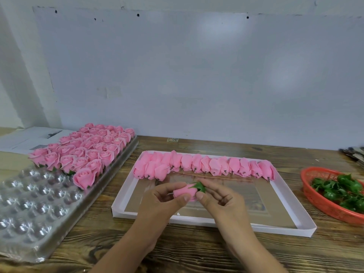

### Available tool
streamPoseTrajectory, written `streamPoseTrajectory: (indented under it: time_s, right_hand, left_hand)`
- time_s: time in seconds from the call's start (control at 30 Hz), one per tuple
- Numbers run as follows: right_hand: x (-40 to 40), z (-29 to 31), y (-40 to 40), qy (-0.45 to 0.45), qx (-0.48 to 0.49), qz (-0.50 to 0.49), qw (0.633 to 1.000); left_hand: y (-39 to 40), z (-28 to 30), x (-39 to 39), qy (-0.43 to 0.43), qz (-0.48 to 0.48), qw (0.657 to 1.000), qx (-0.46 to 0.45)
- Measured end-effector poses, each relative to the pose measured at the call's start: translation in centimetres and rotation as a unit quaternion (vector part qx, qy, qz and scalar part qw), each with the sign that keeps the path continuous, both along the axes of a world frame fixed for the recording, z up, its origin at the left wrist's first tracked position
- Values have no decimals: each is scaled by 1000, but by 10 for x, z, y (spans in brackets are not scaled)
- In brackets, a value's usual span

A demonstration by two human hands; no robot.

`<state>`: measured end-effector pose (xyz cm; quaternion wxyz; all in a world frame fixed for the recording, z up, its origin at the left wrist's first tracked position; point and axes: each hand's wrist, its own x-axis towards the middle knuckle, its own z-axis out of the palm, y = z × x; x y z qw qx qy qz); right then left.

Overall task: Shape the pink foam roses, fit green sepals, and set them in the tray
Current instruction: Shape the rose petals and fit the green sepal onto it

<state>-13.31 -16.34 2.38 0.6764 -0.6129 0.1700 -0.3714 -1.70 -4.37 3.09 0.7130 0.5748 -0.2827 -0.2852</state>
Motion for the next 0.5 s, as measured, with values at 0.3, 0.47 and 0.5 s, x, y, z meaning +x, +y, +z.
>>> streamPoseTrajectory:
  time_s: [0.3, 0.47, 0.5]
  right_hand:
    - [0, -2, 1, -24, 88, 36, 995]
    - [-2, -4, 0, -2, 89, 36, 995]
    - [-2, -5, 1, 7, 91, 43, 995]
  left_hand:
    - [1, 1, 1, 17, -21, 999, -17]
    - [1, 0, 2, -8, -30, 999, -9]
    - [1, 0, 2, -12, -34, 999, -11]
